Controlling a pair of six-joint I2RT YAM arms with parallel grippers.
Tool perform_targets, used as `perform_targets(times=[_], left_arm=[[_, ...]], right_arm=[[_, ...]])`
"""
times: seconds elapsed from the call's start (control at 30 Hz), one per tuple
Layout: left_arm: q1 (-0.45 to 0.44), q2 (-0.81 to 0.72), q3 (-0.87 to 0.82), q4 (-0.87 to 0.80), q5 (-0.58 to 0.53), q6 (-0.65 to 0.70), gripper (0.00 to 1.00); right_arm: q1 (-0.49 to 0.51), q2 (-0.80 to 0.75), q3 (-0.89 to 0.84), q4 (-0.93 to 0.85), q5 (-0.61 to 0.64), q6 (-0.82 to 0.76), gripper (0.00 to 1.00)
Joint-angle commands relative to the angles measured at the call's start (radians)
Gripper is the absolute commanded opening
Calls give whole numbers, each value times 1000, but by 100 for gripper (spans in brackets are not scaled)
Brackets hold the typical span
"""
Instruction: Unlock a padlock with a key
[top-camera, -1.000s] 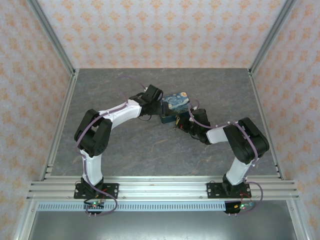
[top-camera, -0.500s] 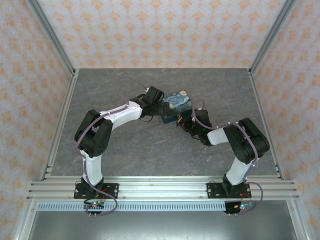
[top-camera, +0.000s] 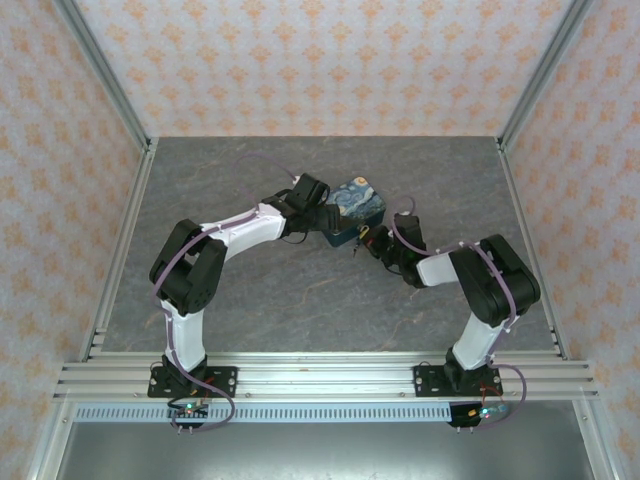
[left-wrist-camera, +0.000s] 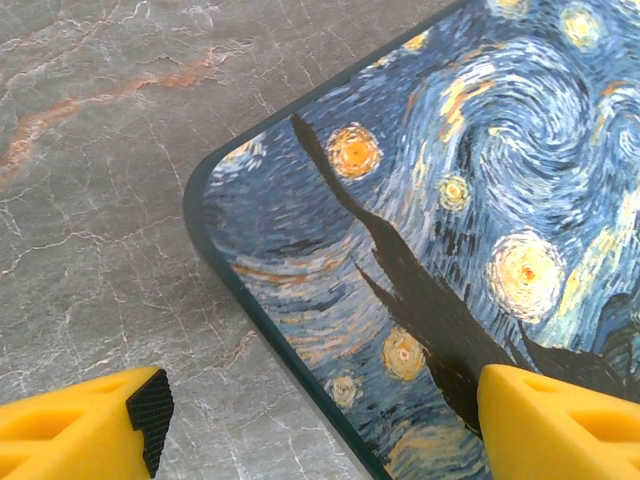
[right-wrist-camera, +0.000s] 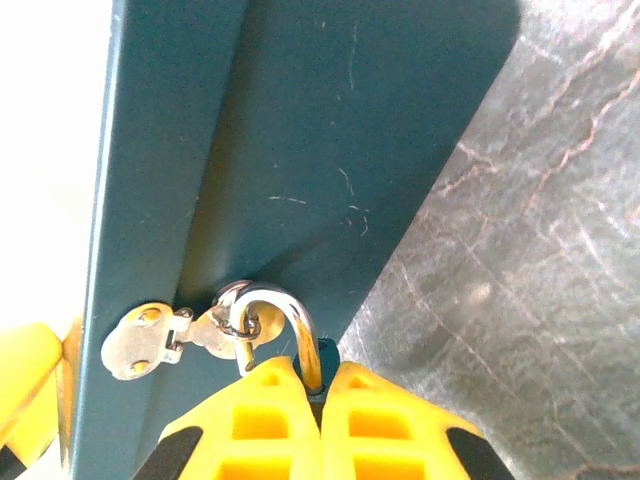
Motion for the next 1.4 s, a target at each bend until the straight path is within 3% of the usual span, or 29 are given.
perform_targets(times=[0.0, 0.37, 0.57, 0.93, 1.17, 1.37], left_arm=[[3, 88, -63, -222, -51, 30, 77], [3, 104, -63, -232, -45, 37, 72], [2, 113, -57, -245, -42, 48, 69], [3, 124, -54, -248, -28, 47, 68], [3, 142, -24, -267, -19, 61, 67], [2, 149, -17, -265, -8, 57, 66]], right_arm=[[-41, 20, 36, -41, 53, -17, 0], [-86, 16, 127, -205, 45, -163, 0], [-134, 50, 155, -133, -37, -193, 0], [-216, 124, 194, 12, -138, -58, 0], [-206, 102, 312, -272, -146, -207, 0], [-216, 98, 303, -283, -123, -196, 0]])
